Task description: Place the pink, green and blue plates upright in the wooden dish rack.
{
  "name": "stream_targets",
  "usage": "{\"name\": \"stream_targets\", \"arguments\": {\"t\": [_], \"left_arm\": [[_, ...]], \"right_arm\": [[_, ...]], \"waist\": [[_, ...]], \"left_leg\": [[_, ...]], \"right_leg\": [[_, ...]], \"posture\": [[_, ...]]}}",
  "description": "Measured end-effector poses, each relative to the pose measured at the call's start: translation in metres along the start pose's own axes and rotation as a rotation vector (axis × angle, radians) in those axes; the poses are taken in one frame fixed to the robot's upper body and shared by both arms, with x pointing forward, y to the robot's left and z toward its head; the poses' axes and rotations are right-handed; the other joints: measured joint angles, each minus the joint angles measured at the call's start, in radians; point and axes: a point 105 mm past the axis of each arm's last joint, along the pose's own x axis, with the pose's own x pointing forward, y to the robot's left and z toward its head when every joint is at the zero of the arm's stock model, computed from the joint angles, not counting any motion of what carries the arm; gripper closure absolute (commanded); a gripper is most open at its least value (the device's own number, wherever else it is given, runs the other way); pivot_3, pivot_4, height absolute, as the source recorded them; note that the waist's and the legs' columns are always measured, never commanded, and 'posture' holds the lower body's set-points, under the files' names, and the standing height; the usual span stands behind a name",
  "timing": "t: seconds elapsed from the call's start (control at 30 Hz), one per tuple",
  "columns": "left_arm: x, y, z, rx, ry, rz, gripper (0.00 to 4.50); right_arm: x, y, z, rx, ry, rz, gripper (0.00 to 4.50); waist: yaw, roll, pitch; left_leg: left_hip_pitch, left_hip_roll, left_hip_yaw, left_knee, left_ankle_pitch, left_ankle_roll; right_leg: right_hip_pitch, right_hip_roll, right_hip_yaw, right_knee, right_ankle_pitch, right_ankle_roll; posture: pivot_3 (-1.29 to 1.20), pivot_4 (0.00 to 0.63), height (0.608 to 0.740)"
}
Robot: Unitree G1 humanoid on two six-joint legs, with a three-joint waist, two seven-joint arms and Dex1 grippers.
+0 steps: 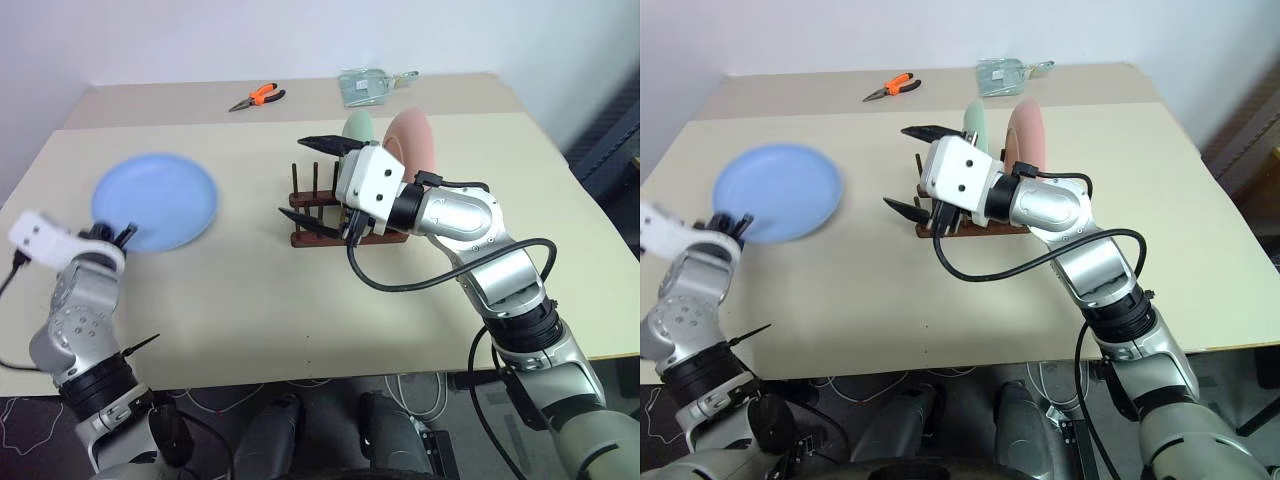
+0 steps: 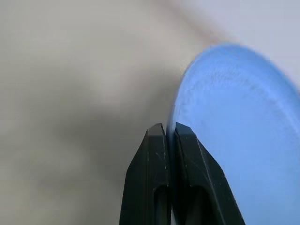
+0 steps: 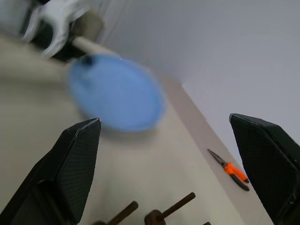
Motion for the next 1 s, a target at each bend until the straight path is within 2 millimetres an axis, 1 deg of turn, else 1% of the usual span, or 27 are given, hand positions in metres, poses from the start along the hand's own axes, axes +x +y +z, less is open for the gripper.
{"name": "stream_targets", "arguments": {"t": [0.07,0.13,0.2,0.23,0.3,0.37,0.4,0.43,0.53,0.57,0.6,0.63,0.67,0.7,0.73,0.77,0.8,0.83,0.87,0.93,0.97,1.0], "left_arm": [[-0.001,-0.049,0.011,0.055,-0.049,-0.171,4.44],[-0.008,-0.089,0.016,0.116,-0.078,-0.315,4.44],[-0.017,-0.115,0.015,0.161,-0.089,-0.411,4.44],[-0.02,-0.121,0.014,0.173,-0.091,-0.43,4.44],[-0.02,-0.121,0.012,0.17,-0.083,-0.424,4.44],[-0.022,-0.121,0.009,0.165,-0.076,-0.423,4.5],[-0.023,-0.121,0.009,0.168,-0.074,-0.424,4.5],[-0.024,-0.121,0.009,0.172,-0.073,-0.426,4.5],[-0.026,-0.116,0.008,0.178,-0.072,-0.416,4.5],[-0.026,-0.114,0.007,0.178,-0.07,-0.407,4.5],[-0.026,-0.112,0.008,0.175,-0.073,-0.4,4.5],[-0.026,-0.11,0.011,0.172,-0.081,-0.395,4.5],[-0.027,-0.11,0.014,0.167,-0.091,-0.403,3.84],[-0.028,-0.111,0.015,0.163,-0.096,-0.409,3.53],[-0.029,-0.11,0.015,0.16,-0.095,-0.413,3.04],[-0.029,-0.11,0.015,0.155,-0.095,-0.416,2.45],[-0.029,-0.11,0.016,0.146,-0.101,-0.414,2.0],[-0.029,-0.109,0.02,0.129,-0.126,-0.409,1.48],[-0.029,-0.106,0.029,0.095,-0.173,-0.391,1.48],[-0.026,-0.093,0.058,0.023,-0.302,-0.313,1.48],[-0.025,-0.082,0.074,0.016,-0.366,-0.264,1.48],[-0.024,-0.066,0.091,0.043,-0.434,-0.199,1.48]], "right_arm": [[0.006,0.012,0.001,-0.052,-0.005,0.057,0.0],[0.019,0.024,-0.002,-0.111,0.004,0.104,0.0],[0.034,0.03,-0.01,-0.158,0.03,0.121,0.0],[0.04,0.03,-0.013,-0.182,0.044,0.117,0.0],[0.052,0.026,-0.019,-0.227,0.065,0.089,0.0],[0.061,0.02,-0.027,-0.284,0.107,0.054,0.58],[0.065,0.019,-0.03,-0.323,0.121,0.042,0.94],[0.067,0.019,-0.033,-0.351,0.136,0.036,1.39],[0.069,0.019,-0.04,-0.379,0.166,0.02,2.92],[0.069,0.019,-0.04,-0.385,0.167,0.021,3.6],[0.07,0.02,-0.04,-0.391,0.162,0.023,3.98],[0.07,0.021,-0.039,-0.402,0.157,0.028,4.46],[0.071,0.024,-0.039,-0.413,0.154,0.038,4.5],[0.072,0.024,-0.037,-0.423,0.148,0.032,4.5],[0.072,0.024,-0.036,-0.427,0.141,0.028,4.5],[0.073,0.024,-0.035,-0.43,0.139,0.025,4.5],[0.073,0.024,-0.035,-0.433,0.139,0.021,4.5],[0.074,0.024,-0.033,-0.439,0.129,0.014,4.5],[0.076,0.024,-0.03,-0.442,0.115,0.008,4.5],[0.077,0.025,-0.027,-0.444,0.094,0.004,4.5],[0.078,0.025,-0.024,-0.441,0.079,-0.001,4.5],[0.079,0.024,-0.02,-0.426,0.057,-0.012,4.5]], "waist": [[-0.005,0.0,0.0],[-0.015,0.0,0.0],[-0.027,0.0,0.0],[-0.033,0.0,0.0],[-0.041,0.0,0.0],[-0.04,0.0,0.0],[-0.038,0.0,0.0],[-0.037,0.0,0.0],[-0.033,0.0,0.0],[-0.033,0.0,0.0],[-0.032,0.0,0.0],[-0.032,0.0,0.0],[-0.032,0.0,0.0],[-0.033,0.0,0.0],[-0.033,0.0,0.0],[-0.033,0.0,0.0],[-0.033,0.0,0.0],[-0.034,0.0,0.0],[-0.036,0.0,0.0],[-0.037,0.0,0.0],[-0.039,0.0,0.0],[-0.041,0.0,0.0]], "left_leg": [[0.0,0.0,0.0,0.0,0.0,-0.001],[0.001,0.001,0.002,-0.001,0.002,-0.003],[0.002,0.002,0.004,-0.002,0.002,-0.004],[0.002,0.003,0.004,-0.002,0.002,-0.004],[0.003,0.005,0.004,-0.003,0.003,-0.005],[0.002,0.006,0.004,-0.003,0.004,-0.007],[0.002,0.006,0.004,-0.003,0.004,-0.007],[0.002,0.006,0.003,-0.003,0.004,-0.008],[0.002,0.006,0.004,-0.002,0.004,-0.008],[0.002,0.006,0.004,-0.002,0.004,-0.008],[0.002,0.007,0.003,-0.002,0.004,-0.008],[0.002,0.007,0.003,-0.002,0.004,-0.008],[0.002,0.007,0.003,-0.002,0.004,-0.008],[0.002,0.007,0.004,-0.002,0.004,-0.008],[0.002,0.007,0.004,-0.002,0.004,-0.008],[0.002,0.007,0.004,-0.002,0.004,-0.008],[0.002,0.007,0.004,-0.002,0.004,-0.008],[0.002,0.008,0.004,-0.002,0.003,-0.009],[0.002,0.008,0.004,-0.002,0.003,-0.009],[0.002,0.01,0.004,-0.002,0.003,-0.011],[0.002,0.012,0.004,-0.002,0.003,-0.012],[0.002,0.014,0.005,-0.002,0.002,-0.014]], "right_leg": [[0.0,0.0,0.0,0.0,0.0,0.0],[-0.001,0.0,0.002,0.001,0.0,0.0],[-0.001,0.001,0.003,0.002,0.0,0.0],[-0.001,0.002,0.003,0.003,0.0,0.0],[-0.002,0.004,0.003,0.003,0.001,-0.002],[-0.003,0.006,0.003,0.003,0.002,-0.003],[-0.003,0.006,0.003,0.003,0.002,-0.003],[-0.003,0.006,0.003,0.003,0.002,-0.003],[-0.003,0.006,0.003,0.002,0.002,-0.003],[-0.003,0.006,0.003,0.003,0.002,-0.003],[-0.003,0.006,0.003,0.002,0.002,-0.003],[-0.003,0.006,0.003,0.003,0.002,-0.003],[-0.003,0.007,0.003,0.003,0.002,-0.003],[-0.003,0.006,0.003,0.003,0.002,-0.003],[-0.003,0.007,0.003,0.003,0.002,-0.003],[-0.003,0.007,0.003,0.003,0.002,-0.004],[-0.003,0.007,0.003,0.003,0.002,-0.004],[-0.003,0.007,0.003,0.002,0.002,-0.004],[-0.003,0.008,0.003,0.002,0.002,-0.004],[-0.003,0.01,0.003,0.002,0.003,-0.005],[-0.003,0.012,0.004,0.001,0.004,-0.006],[-0.004,0.014,0.005,0.001,0.004,-0.007]], "posture": [[0.0,0.15,0.739],[0.0,0.15,0.739],[0.0,0.15,0.739],[0.0,0.15,0.739],[0.0,0.15,0.739],[0.0,0.15,0.739],[0.0,0.15,0.739],[0.0,0.15,0.739],[0.0,0.15,0.739],[0.0,0.15,0.739],[0.0,0.15,0.739],[0.0,0.15,0.739],[0.0,0.15,0.739],[0.0,0.15,0.739],[0.0,0.15,0.739],[0.0,0.15,0.739],[0.0,0.15,0.739],[0.0,0.15,0.739],[0.0,0.15,0.739],[0.0,0.15,0.739],[0.0,0.15,0.739],[0.0,0.15,0.739]]}}
